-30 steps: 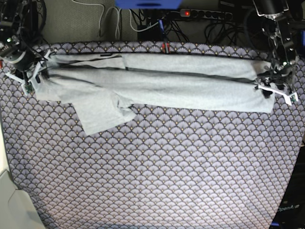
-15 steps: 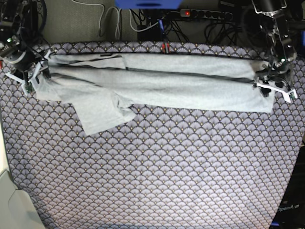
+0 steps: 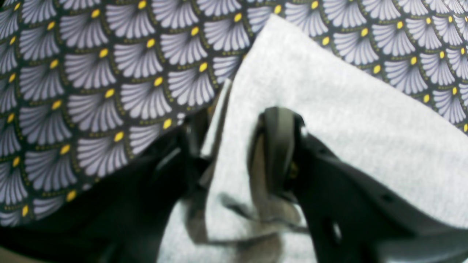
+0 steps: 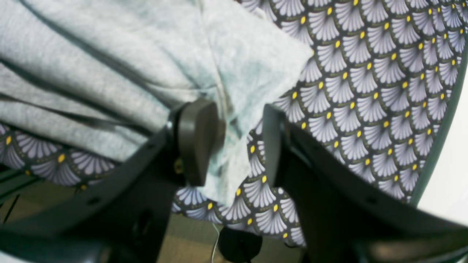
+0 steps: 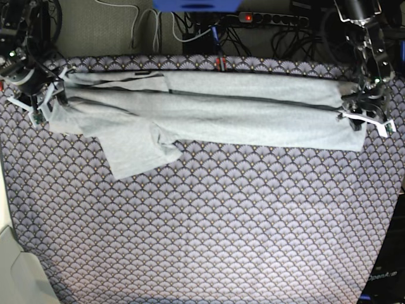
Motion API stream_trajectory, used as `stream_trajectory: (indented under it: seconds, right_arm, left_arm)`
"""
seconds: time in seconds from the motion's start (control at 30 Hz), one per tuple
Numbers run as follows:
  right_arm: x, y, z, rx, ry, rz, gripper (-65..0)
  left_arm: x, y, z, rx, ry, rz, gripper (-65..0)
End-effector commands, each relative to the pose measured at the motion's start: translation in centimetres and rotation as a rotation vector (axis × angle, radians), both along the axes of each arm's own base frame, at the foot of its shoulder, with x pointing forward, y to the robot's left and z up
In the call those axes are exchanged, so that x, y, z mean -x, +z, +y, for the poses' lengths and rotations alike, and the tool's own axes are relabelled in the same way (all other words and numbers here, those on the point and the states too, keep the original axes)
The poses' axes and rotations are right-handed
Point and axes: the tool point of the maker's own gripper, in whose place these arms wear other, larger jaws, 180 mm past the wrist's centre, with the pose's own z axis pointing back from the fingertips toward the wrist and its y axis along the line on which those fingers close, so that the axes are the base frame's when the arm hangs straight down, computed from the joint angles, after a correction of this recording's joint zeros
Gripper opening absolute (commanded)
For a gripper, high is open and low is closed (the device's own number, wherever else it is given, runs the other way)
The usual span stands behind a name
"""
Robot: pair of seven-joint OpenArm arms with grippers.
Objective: Fold the T-shirt properly
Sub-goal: 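Release the right gripper and move it to the hanging sleeve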
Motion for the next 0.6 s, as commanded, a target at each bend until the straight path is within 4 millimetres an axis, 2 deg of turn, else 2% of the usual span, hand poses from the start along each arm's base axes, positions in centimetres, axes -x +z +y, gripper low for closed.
stream_trajectory:
  seconds: [0.0,0.07,0.2,0.37,0.43,0.57]
  right_arm:
    - [-0.7,1.0,-0.5,0.015,0.002,-0.036,-39.2]
    - [-0.7,1.0,-0.5,0.015,0.002,-0.036,-39.2]
    - [-0.7,1.1,-0.6,0.015,-0.001,-0.037,-39.2]
    - [-0.8,1.3,-0.9,0.022,-0.004,-0.044,-39.2]
    - [-1.0,1.8,-1.7,0.034,-0.020,-0.058,-39.2]
    - [-3.8,3.9,-2.0,0.045,-0.019,-0.136,-39.2]
  left_arm:
    - [2.9,-2.6,0.0,0.034,0.021,0.153,-42.2]
    - [2.9,-2.6,0.0,0.034,0.021,0.153,-46.3]
    - [2.9,-2.6,0.0,0.034,0.021,0.153,-64.5]
    - [2.9,-2.7,-0.1,0.035,0.021,0.153,-64.7]
    - [2.9,-2.7,-0.2,0.037,0.021,0.153,-64.6]
    - [3.0,-2.7,-0.2,0.037,0.021,0.155,-64.6]
